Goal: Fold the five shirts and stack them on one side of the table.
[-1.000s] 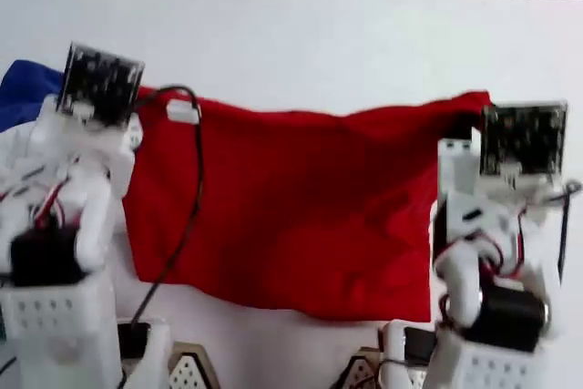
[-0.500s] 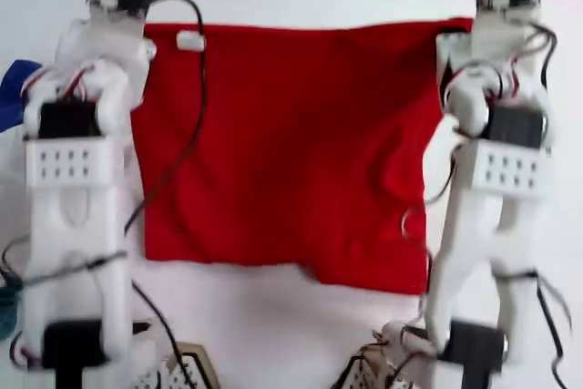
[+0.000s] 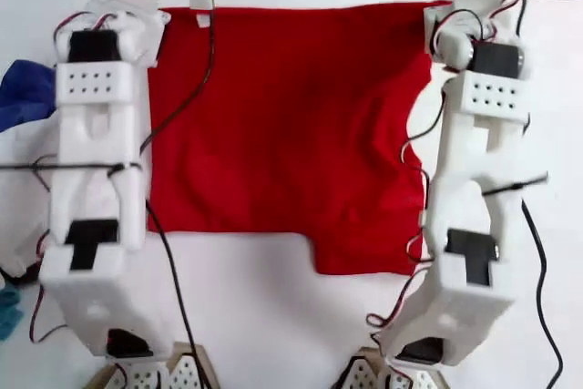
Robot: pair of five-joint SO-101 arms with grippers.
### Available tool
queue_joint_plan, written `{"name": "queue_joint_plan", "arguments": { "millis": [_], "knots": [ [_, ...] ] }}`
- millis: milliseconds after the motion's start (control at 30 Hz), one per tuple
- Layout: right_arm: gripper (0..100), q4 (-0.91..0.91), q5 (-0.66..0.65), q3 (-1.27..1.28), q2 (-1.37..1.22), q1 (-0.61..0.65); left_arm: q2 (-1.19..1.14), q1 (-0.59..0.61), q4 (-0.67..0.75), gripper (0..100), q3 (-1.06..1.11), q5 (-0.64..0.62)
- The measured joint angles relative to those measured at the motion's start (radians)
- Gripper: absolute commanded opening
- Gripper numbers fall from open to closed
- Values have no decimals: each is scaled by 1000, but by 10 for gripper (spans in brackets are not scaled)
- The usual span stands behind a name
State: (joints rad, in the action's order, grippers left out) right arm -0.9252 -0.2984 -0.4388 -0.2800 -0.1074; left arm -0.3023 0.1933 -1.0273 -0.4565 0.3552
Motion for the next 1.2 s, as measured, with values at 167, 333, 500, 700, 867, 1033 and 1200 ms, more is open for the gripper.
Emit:
{"name": "queue_joint_plan", "arguments": {
  "millis": [167, 333, 500, 700, 867, 1033, 1200],
  "knots": [
    [19, -32, 0, -6, -141, 12, -193, -3, -66, 28, -97, 0],
    [19, -63, 0, -6, -245, 28, -350, -20, -140, 28, -199, 0],
    [19, -64, 0, -11, -321, 40, -473, -26, -221, 28, -304, 0],
    [19, -80, 2, -12, -434, 41, -605, -28, -299, 28, -371, 0],
    [19, -87, 2, -12, -482, 41, -680, -28, -367, 28, -428, 0],
    [19, -129, 2, -41, -485, 41, -697, -28, -473, 27, -514, 0],
    [19, -256, 2, -132, -468, 41, -697, -28, -629, 27, -680, 0]
  ]
}}
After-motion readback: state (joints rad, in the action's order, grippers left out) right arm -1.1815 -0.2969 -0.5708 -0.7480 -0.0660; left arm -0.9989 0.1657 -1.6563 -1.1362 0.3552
